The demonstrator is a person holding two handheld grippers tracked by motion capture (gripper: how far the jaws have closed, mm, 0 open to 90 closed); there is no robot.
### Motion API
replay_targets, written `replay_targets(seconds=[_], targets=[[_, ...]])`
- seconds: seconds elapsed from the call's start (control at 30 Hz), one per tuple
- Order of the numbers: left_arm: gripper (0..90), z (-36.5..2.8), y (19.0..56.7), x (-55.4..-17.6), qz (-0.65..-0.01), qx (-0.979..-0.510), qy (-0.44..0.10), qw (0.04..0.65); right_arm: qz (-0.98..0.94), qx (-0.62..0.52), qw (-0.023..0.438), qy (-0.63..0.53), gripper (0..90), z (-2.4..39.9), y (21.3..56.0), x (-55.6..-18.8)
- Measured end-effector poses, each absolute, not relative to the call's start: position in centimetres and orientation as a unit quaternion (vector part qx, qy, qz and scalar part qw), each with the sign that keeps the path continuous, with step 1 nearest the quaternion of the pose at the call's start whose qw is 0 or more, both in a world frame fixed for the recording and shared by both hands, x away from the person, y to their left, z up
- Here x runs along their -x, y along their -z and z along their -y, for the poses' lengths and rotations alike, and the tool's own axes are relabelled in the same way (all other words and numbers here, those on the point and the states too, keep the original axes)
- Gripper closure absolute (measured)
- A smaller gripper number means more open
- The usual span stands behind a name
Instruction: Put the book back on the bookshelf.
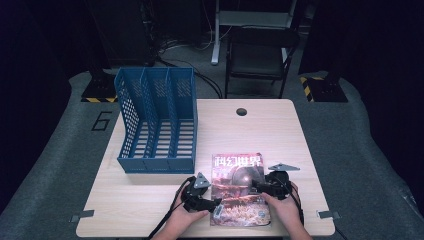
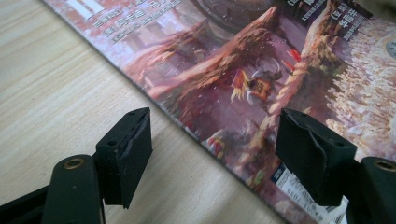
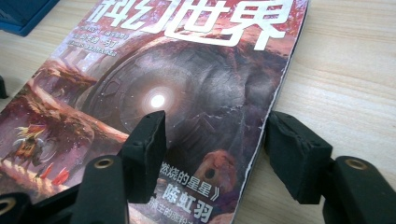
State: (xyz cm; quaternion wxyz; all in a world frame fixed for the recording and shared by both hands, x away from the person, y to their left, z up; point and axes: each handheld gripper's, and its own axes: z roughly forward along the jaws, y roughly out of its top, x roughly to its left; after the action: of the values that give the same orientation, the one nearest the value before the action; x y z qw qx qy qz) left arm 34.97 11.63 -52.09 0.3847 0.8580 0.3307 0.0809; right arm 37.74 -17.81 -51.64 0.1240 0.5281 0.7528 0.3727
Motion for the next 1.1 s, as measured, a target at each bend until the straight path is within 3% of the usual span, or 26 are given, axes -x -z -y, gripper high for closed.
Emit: replay_targets(seconds=[0.63, 1.1], targets=[[27.7, -11.9, 52.6, -33.7, -0.328, -0.85, -0.102, 0.4, -0.755, -0.528, 0.117, -0.372, 39.5, 16.5, 51.6, -37.2], [27.6, -12.3, 52.9, -33.6, -0.32, -0.846, -0.106, 0.414, -0.763, -0.518, 0.144, -0.359, 34.8, 15.8, 51.7, -37.0]])
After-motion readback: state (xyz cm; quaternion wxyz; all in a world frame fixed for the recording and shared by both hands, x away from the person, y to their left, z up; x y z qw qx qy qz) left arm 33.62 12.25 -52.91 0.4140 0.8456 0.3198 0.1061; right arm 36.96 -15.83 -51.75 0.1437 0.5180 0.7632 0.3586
